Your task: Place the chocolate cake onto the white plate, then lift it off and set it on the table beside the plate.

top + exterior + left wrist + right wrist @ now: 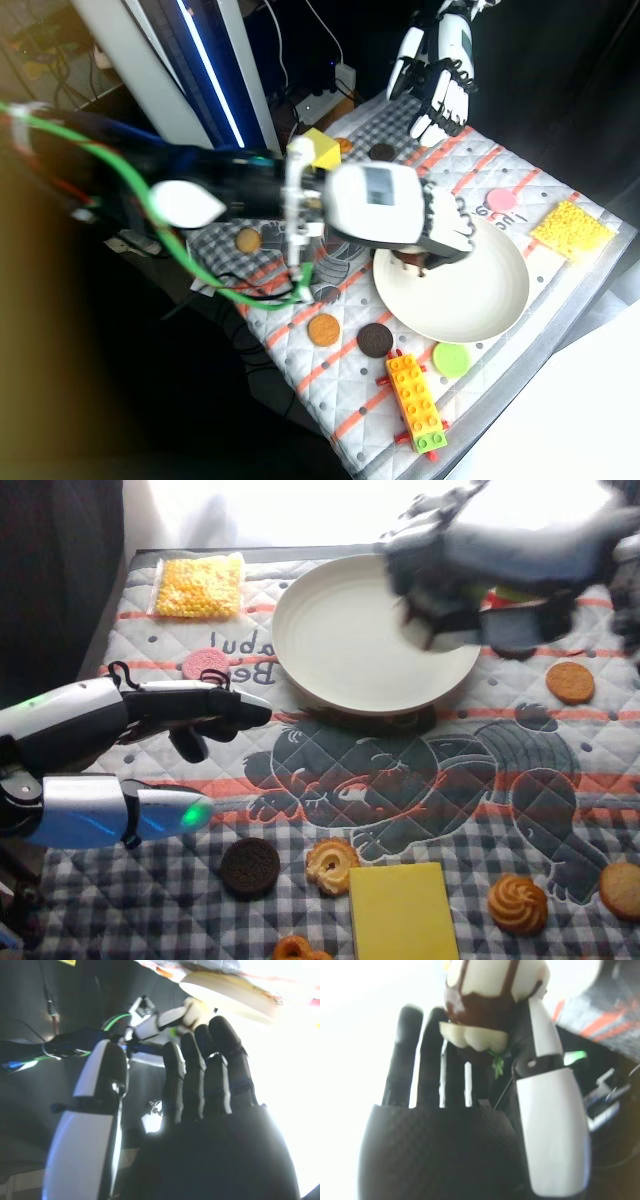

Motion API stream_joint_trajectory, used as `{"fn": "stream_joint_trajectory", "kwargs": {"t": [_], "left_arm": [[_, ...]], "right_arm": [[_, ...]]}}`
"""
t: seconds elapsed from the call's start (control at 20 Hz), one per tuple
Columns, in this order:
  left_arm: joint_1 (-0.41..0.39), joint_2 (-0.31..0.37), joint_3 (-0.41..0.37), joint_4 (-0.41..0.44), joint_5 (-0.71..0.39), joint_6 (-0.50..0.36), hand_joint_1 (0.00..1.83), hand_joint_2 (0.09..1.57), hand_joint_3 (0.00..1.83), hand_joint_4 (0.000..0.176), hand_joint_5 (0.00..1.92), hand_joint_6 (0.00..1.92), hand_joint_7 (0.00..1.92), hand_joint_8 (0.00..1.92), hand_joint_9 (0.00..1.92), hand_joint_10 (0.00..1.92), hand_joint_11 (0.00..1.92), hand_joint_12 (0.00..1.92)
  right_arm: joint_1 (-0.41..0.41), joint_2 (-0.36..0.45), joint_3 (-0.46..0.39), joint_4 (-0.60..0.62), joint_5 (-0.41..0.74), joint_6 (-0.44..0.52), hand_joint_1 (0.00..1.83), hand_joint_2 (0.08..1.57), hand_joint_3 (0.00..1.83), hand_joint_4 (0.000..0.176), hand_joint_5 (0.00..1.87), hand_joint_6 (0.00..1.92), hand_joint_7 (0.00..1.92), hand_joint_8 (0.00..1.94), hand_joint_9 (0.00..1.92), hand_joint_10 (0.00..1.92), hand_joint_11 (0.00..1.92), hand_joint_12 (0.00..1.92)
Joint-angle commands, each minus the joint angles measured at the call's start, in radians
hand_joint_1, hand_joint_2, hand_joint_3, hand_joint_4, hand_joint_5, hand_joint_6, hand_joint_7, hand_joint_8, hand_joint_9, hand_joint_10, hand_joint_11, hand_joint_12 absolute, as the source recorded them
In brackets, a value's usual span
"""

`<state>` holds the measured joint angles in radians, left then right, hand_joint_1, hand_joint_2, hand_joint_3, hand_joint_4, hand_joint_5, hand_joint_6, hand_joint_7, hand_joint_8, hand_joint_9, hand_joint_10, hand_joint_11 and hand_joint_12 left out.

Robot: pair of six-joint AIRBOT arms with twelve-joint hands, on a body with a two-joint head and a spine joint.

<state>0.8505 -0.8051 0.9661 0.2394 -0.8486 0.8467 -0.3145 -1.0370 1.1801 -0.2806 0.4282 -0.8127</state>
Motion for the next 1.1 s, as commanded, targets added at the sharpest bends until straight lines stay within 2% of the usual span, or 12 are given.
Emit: {"fn": "stream_joint_trajectory", "kwargs": {"t": [0.0,0.05,0.1,0.15,0.2,0.3,0.5,0.6,0.8,0.9,1.0,1.05], "left_arm": [[-0.008,0.009,0.003,-0.032,-0.114,-0.01,0.99,1.24,0.0,0.002,0.32,0.29,0.23,0.37,0.08,0.9,0.0,1.58],[-0.008,0.01,0.003,-0.035,-0.113,-0.01,0.96,1.25,0.0,0.0,0.32,0.29,0.22,0.37,0.07,0.91,0.0,1.57],[-0.008,0.011,0.003,-0.036,-0.107,-0.01,0.97,1.25,0.0,0.0,0.33,0.29,0.22,0.37,0.07,0.91,0.0,1.61],[-0.008,0.014,0.003,-0.036,-0.105,-0.01,0.98,1.25,0.0,0.0,0.33,0.3,0.21,0.37,0.08,0.97,0.06,1.66],[-0.008,0.017,0.001,-0.039,-0.104,-0.01,0.99,1.25,0.0,0.0,0.33,0.31,0.2,0.38,0.07,1.0,0.06,1.68],[-0.006,0.023,-0.001,-0.043,-0.108,-0.01,1.02,1.25,0.0,0.017,0.3,0.35,0.16,0.44,0.1,1.13,0.22,1.69],[-0.004,0.033,-0.003,-0.048,-0.111,-0.01,1.01,1.25,0.0,0.021,0.28,0.37,0.17,0.48,0.1,1.16,0.15,1.69],[-0.004,0.036,-0.004,-0.054,-0.113,-0.01,1.01,1.25,0.0,0.046,0.27,0.37,0.16,0.5,0.14,1.16,0.19,1.7],[-0.005,0.044,-0.007,-0.065,-0.121,-0.01,0.96,1.26,0.0,0.057,0.24,0.37,0.14,0.51,0.07,1.13,0.02,1.73],[-0.005,0.043,-0.007,-0.067,-0.124,-0.01,0.94,1.27,0.0,0.036,0.26,0.37,0.15,0.51,0.08,1.12,0.06,1.72],[-0.004,0.043,-0.007,-0.067,-0.125,-0.009,0.92,1.28,0.0,0.039,0.25,0.37,0.14,0.52,0.08,1.29,0.14,1.77],[-0.004,0.043,-0.007,-0.068,-0.129,-0.009,0.94,1.28,0.0,0.034,0.25,0.38,0.14,0.51,0.07,1.29,0.16,1.75]], "right_arm": [[-0.006,0.024,-0.016,0.019,0.172,0.011,1.07,1.28,0.0,0.0,0.68,1.47,0.37,1.14,0.06,1.4,0.01,1.88],[-0.02,0.045,-0.032,0.021,0.193,0.011,1.12,1.31,0.01,0.0,0.7,1.61,0.48,1.44,0.15,1.51,0.0,1.91],[-0.045,0.083,-0.064,0.02,0.218,0.011,1.09,1.29,0.0,0.0,0.69,1.5,0.31,1.4,0.04,1.57,0.0,1.92],[-0.065,0.111,-0.087,0.019,0.236,0.011,1.08,1.27,0.0,0.0,0.7,1.46,0.23,1.26,0.01,1.41,0.0,1.92],[-0.081,0.138,-0.111,0.014,0.249,0.011,1.1,1.3,0.03,0.0,0.69,1.48,0.49,1.58,0.3,1.8,0.42,1.92],[-0.119,0.188,-0.157,-0.012,0.26,0.011,1.15,1.27,0.02,0.0,0.64,1.43,0.74,1.56,0.78,1.8,0.85,1.92],[-0.193,0.248,-0.185,-0.136,0.27,0.197,1.14,1.29,0.04,0.0,0.64,1.4,0.68,1.69,0.72,1.92,0.86,1.92],[-0.24,0.253,-0.195,-0.143,0.269,0.207,1.15,1.3,0.03,0.0,0.63,1.39,0.66,1.75,0.69,1.92,0.83,1.92],[-0.299,0.251,-0.189,-0.121,0.253,0.216,1.1,1.25,0.0,0.0,0.72,1.41,0.91,1.93,1.09,1.92,1.16,1.92],[-0.323,0.228,-0.174,-0.117,0.229,0.223,1.19,1.26,0.04,0.0,0.62,1.35,0.79,1.66,1.07,1.92,1.12,1.92],[-0.332,0.211,-0.165,-0.117,0.207,0.227,1.15,1.26,0.03,0.0,0.6,1.53,0.8,1.39,0.78,1.69,0.81,1.92],[-0.337,0.21,-0.165,-0.117,0.192,0.227,1.06,1.19,0.0,0.0,0.31,1.29,0.43,1.06,0.39,1.43,0.32,1.9]]}}
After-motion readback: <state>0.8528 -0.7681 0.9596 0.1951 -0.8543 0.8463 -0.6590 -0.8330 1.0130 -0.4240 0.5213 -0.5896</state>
